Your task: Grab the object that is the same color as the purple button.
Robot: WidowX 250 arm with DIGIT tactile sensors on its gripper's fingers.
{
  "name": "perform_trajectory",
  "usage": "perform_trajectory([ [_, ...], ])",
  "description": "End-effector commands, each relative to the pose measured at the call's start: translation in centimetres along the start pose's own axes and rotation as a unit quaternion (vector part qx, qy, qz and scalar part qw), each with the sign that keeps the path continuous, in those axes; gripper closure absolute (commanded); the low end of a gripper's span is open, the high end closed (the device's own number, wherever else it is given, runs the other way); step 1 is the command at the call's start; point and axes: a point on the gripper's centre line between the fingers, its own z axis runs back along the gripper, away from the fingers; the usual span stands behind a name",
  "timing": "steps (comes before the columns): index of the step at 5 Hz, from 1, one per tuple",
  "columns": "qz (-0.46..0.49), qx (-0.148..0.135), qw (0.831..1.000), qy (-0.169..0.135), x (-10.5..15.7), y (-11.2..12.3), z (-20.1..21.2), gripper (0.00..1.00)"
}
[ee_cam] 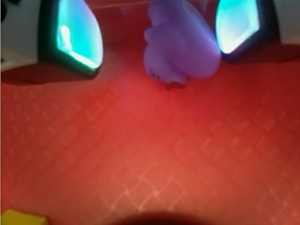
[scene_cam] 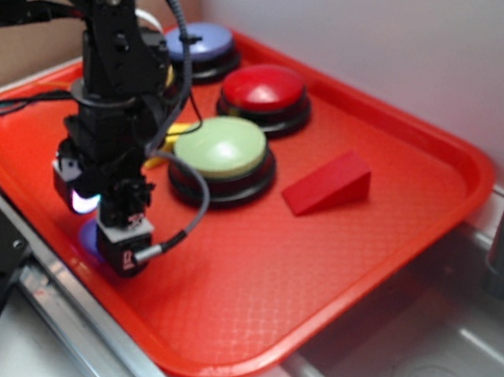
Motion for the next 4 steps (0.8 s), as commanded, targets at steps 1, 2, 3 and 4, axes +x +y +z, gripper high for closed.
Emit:
perform_trajectory([
  [1, 0.035, -0.004, 0.999, -0.009, -0.4, 0.3, -0.1, 1.0],
  [2, 0.046, -0.017, 0.998, -0.032, 0.1, 0.8, 2.1, 1.0],
  [3, 0.063, -0.031, 0.995, -0.077, 0.5, 1.5, 5.5, 1.0],
  [4, 0.063, -0.041, 0.991, -0.11, 0.7, 1.9, 9.0, 1.0],
])
